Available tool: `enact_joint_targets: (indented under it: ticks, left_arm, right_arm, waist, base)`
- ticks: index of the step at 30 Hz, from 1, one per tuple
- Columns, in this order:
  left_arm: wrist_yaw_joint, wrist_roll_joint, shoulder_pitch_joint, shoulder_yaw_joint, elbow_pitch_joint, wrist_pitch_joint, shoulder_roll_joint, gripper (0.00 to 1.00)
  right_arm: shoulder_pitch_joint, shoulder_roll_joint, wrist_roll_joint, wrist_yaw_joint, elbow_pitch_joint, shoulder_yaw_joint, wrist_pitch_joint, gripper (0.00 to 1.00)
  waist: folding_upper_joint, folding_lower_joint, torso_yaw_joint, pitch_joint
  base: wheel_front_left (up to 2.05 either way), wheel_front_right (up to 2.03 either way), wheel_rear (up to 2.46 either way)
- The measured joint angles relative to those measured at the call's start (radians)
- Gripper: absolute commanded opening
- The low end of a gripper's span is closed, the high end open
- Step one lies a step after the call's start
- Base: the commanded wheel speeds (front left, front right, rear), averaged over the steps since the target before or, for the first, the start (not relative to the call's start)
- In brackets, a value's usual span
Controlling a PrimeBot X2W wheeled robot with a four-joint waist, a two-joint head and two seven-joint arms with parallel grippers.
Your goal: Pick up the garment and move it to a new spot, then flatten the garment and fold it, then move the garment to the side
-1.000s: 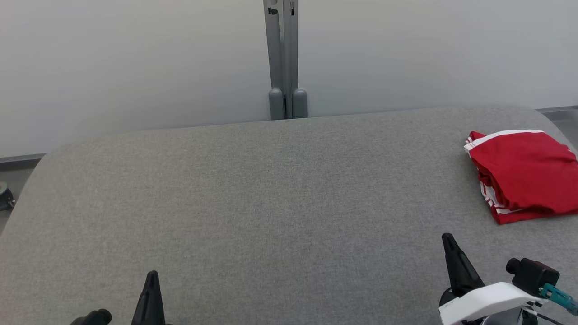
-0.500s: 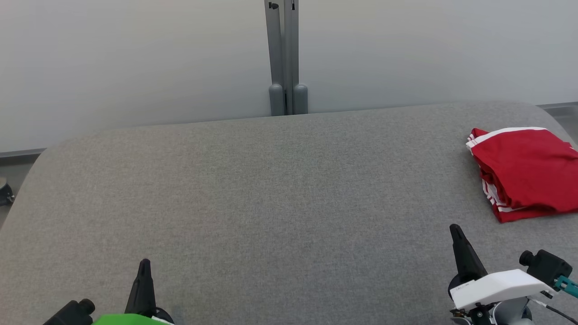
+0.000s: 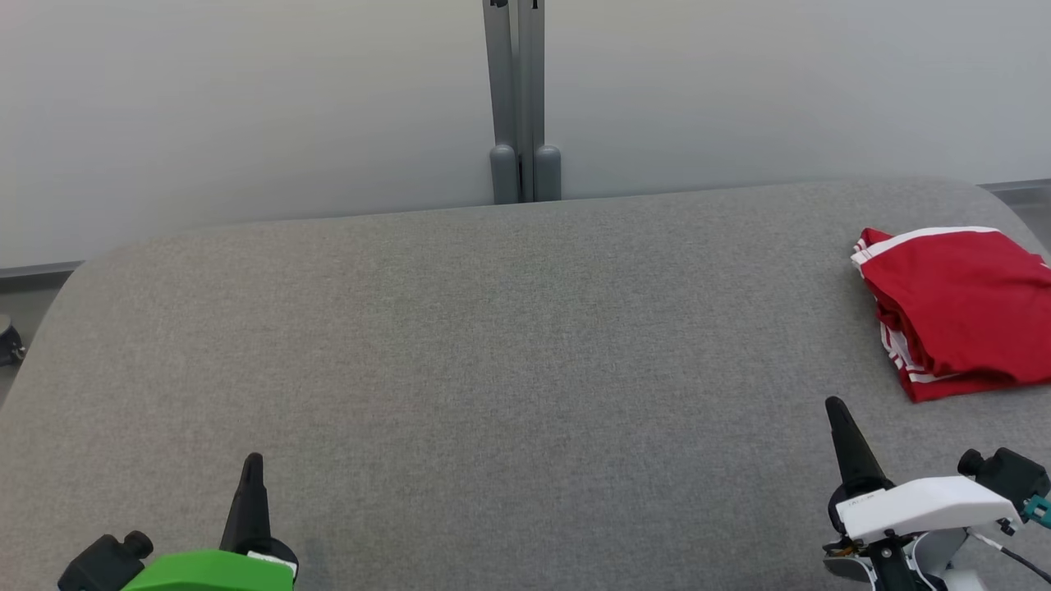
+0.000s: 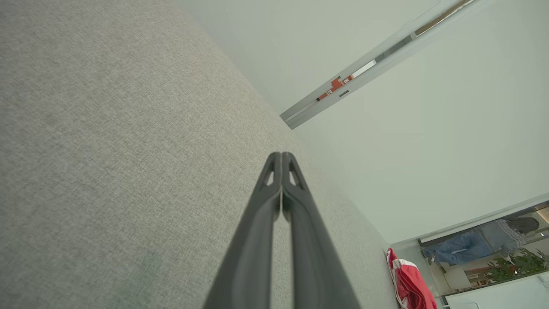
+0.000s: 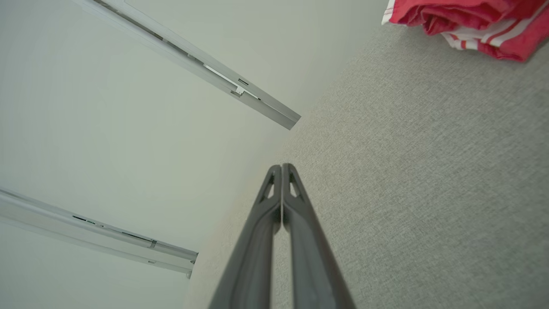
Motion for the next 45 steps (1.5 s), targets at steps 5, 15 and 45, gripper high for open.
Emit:
enact_joint_targets:
  ticks: [5,15,45]
  left_arm:
    - [-0.008,-0.054,-0.015,0.010,0.006,0.016,0.001,0.00]
    - [-0.018,-0.157,-0.040,0.027,0.016,0.043,0.001,0.00]
    - [-0.044,-0.412,-0.111,0.075,0.043,0.114,0.002,0.00]
  right_arm:
    - [-0.013,0.003,0.051,0.000,0.002,-0.010,0.014,0.00]
    - [-0.031,0.008,0.147,0.000,0.007,-0.030,0.041,0.00]
    - [-0.073,0.020,0.390,0.000,0.019,-0.083,0.114,0.00]
  waist:
    - [0.0000,0.0000,0.001,0.004]
    - [0.0000,0.0000,0.002,0.013]
    - [0.0000,0.0000,0.008,0.040]
  base:
    - [0.00,0.00,0.00]
    - [0.00,0.00,0.00]
    - [0.00,0.00,0.00]
